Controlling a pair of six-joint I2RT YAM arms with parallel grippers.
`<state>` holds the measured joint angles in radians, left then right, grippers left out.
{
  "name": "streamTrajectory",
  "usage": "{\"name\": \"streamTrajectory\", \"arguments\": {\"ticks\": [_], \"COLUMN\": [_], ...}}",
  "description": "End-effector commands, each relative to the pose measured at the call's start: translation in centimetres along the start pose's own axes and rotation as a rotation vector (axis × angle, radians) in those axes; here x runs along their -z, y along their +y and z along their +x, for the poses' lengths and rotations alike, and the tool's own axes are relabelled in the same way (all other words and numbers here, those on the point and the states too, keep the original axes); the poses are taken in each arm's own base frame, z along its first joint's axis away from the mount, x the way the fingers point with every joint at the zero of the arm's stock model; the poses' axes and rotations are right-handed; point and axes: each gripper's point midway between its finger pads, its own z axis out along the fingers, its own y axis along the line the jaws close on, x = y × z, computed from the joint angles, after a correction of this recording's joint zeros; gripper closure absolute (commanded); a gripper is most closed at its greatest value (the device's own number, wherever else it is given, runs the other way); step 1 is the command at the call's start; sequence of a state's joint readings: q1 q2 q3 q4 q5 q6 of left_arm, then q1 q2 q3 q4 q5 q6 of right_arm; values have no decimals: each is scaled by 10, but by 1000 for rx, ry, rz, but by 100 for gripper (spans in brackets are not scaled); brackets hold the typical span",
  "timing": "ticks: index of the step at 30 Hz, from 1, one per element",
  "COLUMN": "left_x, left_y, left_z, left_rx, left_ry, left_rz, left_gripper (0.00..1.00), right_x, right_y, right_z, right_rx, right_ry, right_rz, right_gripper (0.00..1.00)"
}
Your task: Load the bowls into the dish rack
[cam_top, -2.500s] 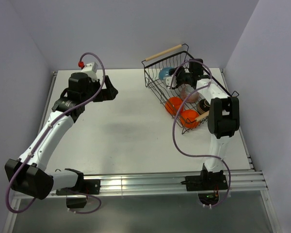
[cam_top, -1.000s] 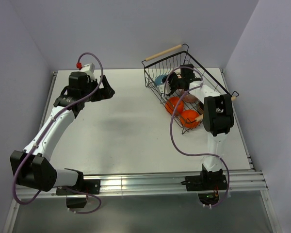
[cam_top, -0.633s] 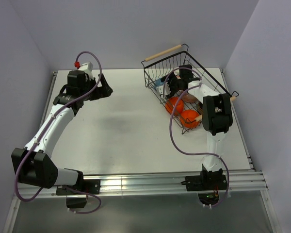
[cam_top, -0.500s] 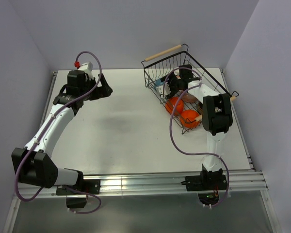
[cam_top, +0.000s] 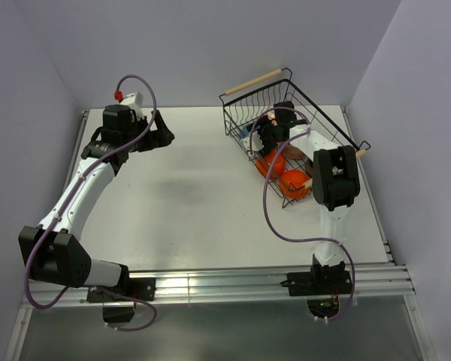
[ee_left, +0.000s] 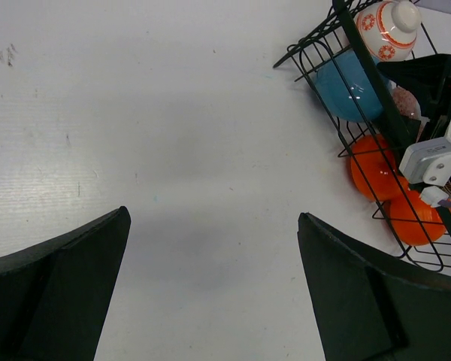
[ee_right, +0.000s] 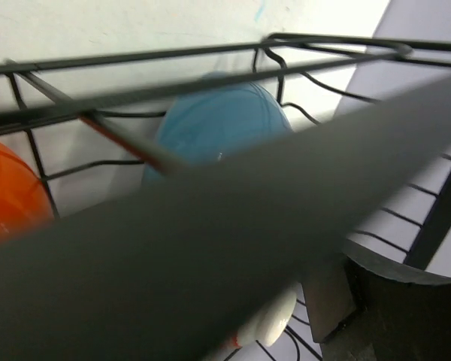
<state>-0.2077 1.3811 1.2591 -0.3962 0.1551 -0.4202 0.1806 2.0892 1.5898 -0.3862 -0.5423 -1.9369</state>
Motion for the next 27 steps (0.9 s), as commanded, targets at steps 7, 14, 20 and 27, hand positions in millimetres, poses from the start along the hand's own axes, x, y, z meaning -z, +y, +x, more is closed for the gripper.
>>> {"name": "streamTrajectory", "arguments": {"ticks": [7,14,20,27], "left_x": [6,11,15,19], "left_y": [-7,-10,-9,-8], "left_z": [-13,-17,-16,-15], "left_rx": [-13,-14,-16,-35], "left_ry": [-17,-28,-32,-47], "left_rz": [41,55,55,71], "left_gripper": [1,0,0,1], "right_x": [18,35,40,49], "right_y": [12,4,8,-30], "right_z": [4,1,1,-6], "right_rx": [151,163,170,61], "right_ry": [79,95,104,82], "right_rz": [-114,-136,-167,-23], "right_gripper": [18,18,18,19]}}
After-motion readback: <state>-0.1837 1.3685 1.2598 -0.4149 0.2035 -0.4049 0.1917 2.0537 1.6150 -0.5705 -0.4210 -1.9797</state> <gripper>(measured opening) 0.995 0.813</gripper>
